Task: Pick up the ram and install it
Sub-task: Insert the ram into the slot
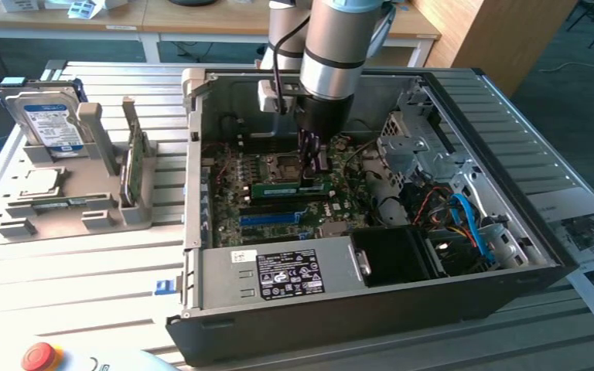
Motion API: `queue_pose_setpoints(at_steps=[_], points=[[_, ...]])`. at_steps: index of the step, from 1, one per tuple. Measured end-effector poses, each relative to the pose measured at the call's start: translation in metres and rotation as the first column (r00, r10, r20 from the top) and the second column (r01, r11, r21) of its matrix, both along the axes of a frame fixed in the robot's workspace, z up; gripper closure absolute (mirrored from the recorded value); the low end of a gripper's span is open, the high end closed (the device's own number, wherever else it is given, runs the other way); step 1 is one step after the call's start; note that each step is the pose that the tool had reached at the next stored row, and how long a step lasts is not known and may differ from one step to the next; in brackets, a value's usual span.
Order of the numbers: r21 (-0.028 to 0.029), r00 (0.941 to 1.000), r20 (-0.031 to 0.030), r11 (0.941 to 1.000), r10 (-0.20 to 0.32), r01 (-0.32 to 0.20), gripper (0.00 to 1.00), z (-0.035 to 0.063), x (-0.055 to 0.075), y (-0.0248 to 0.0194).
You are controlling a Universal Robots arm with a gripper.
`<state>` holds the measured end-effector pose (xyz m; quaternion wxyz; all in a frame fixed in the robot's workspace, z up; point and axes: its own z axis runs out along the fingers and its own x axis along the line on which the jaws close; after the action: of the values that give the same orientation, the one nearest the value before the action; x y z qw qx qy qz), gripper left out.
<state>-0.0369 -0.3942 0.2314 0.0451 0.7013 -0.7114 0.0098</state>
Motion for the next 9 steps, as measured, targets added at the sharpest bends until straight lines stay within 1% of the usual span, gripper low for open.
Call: queue_pose_setpoints(at_steps=[9], points=[[0.0001, 1.0, 0.0, 1.0, 0.0, 0.0, 0.89, 0.0024, 0.0, 0.0]])
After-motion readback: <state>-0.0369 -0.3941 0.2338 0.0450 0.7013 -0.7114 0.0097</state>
